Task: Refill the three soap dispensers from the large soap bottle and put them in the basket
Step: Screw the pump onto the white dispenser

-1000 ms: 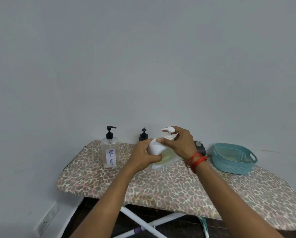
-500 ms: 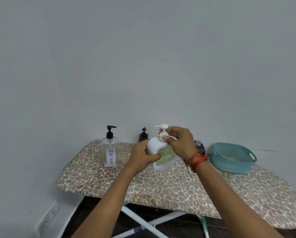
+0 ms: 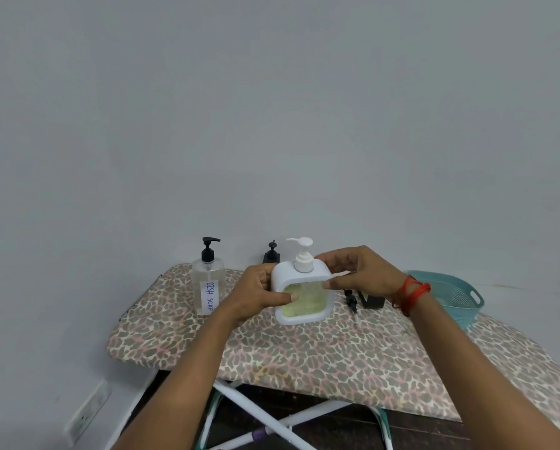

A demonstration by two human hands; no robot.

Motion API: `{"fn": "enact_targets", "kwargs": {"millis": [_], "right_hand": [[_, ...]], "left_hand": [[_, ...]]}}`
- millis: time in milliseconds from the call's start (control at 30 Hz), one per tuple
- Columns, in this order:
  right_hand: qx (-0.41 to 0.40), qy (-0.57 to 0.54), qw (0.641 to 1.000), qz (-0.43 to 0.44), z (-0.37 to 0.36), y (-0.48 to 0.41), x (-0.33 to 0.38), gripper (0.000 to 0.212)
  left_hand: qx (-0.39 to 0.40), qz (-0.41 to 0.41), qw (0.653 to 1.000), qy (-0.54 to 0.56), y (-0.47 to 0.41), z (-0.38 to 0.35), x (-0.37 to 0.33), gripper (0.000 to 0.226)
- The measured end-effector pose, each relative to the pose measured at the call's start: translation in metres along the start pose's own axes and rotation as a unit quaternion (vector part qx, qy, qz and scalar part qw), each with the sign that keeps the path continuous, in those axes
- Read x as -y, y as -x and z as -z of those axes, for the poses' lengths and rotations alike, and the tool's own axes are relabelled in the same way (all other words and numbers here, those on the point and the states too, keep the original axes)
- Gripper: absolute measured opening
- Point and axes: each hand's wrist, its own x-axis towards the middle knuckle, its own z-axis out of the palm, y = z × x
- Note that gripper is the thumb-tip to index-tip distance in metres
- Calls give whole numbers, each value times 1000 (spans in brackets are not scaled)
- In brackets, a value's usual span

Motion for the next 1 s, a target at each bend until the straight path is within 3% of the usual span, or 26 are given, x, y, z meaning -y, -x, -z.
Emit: {"fn": "enact_targets", "kwargs": {"millis": [100, 233, 333, 467, 567, 667, 833, 1000], "right_hand": [[-26, 33, 999, 3, 0, 0, -3, 40], [-120, 84, 989, -16, -7, 2, -18, 40], [-209, 74, 974, -46, -14, 1, -37, 43], [-285, 21, 951, -116, -28, -11, -71, 41], [-327, 50, 929, -163, -40, -23, -95, 34], [-353, 10, 911, -215, -57, -38, -124, 38], [-379, -16, 889, -257, -76, -74, -172, 42], [-398, -7, 876, -271, -82, -116, -196, 43]], "left_hand": [[-8, -3, 1000, 8, -3, -2, 6, 51], [-76, -7, 997, 26, -12, 3, 20, 60], [-123, 15, 990, -65, -24, 9, 47, 67], [-164, 110, 958, -207, -41, -1, 104, 69], [-151, 155, 936, -276, -48, -15, 148, 72], [-119, 178, 918, -335, -57, -17, 188, 83], [-89, 137, 864, -476, -63, -19, 229, 86], [-97, 123, 854, -495, -64, -20, 238, 81]]}}
